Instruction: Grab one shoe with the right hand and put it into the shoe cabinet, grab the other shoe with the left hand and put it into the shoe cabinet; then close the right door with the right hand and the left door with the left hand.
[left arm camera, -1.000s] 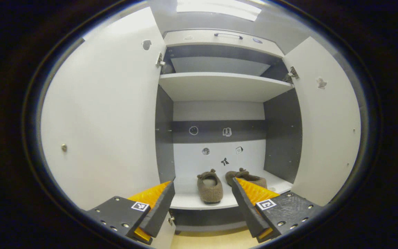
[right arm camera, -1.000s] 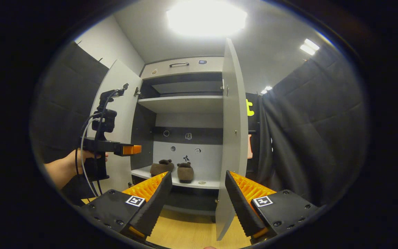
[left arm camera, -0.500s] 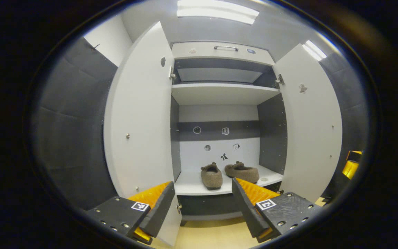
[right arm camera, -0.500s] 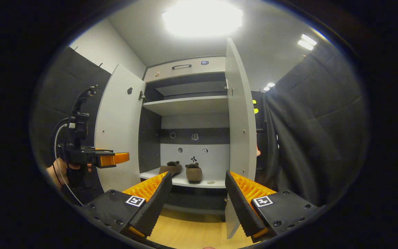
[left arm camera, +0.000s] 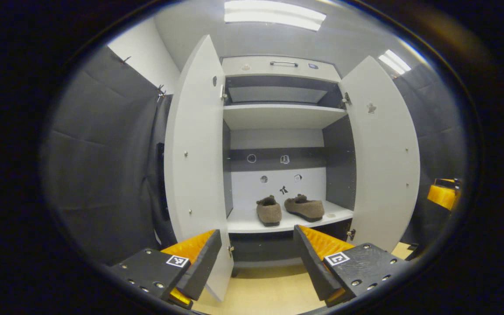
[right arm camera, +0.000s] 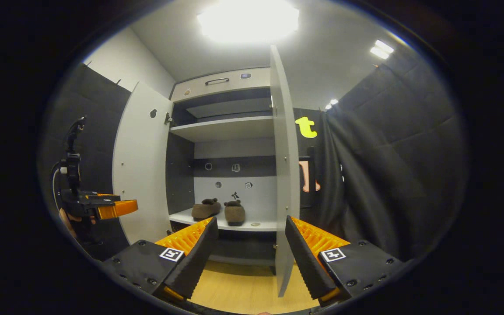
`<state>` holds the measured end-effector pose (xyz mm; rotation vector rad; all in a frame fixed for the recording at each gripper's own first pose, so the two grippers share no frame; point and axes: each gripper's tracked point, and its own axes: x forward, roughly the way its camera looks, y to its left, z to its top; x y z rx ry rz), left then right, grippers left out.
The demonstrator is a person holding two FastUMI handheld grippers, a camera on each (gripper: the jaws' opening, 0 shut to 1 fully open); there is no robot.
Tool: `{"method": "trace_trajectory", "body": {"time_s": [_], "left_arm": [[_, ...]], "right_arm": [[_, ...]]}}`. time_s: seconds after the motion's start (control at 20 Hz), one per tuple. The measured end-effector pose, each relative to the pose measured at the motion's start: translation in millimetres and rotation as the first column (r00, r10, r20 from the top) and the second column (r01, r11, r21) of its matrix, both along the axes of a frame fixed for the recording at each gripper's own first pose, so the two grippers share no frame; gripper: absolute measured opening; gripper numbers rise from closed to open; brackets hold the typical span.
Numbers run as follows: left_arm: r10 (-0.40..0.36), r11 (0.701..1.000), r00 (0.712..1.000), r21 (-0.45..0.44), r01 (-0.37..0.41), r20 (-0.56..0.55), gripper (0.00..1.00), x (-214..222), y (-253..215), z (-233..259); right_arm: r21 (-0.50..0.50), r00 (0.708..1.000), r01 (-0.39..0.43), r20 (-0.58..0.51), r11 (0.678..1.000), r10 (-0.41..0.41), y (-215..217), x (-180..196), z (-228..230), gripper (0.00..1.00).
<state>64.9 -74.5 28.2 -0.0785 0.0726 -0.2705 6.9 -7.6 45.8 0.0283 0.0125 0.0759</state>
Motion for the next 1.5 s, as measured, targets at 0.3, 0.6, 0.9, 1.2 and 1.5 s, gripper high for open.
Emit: {"method": "trace_trajectory", "body": {"time_s": [0.3,0.6,0.9,1.2,1.5], "left_arm": [[-0.01,1.0,1.0,-0.009,0.009,-0.014,1.0,-9,-6,-10],[-0.007,1.0,1.0,-0.005,0.007,-0.009,1.0,-17,4,-13],[0.047,0.999,0.999,-0.007,-0.047,-0.014,0.96,-14,30,-18],[0.121,0.993,0.992,-0.001,-0.121,-0.026,0.96,-5,66,-24],[0.154,0.988,0.988,-0.013,-0.154,-0.032,0.96,2,84,-26]], "right_arm": [[-0.048,0.978,0.207,0.017,0.977,-0.207,-80,8,16,0.98],[-0.02,0.93,0.367,0.012,0.93,-0.367,-135,33,22,0.97],[-0.01,0.904,0.427,-0.006,0.904,-0.427,-153,72,18,0.96],[-0.057,0.907,0.41,-0.082,0.91,-0.414,-142,96,-5,0.96],[-0.078,0.927,0.364,-0.071,0.928,-0.369,-121,92,-2,0.92]]}}
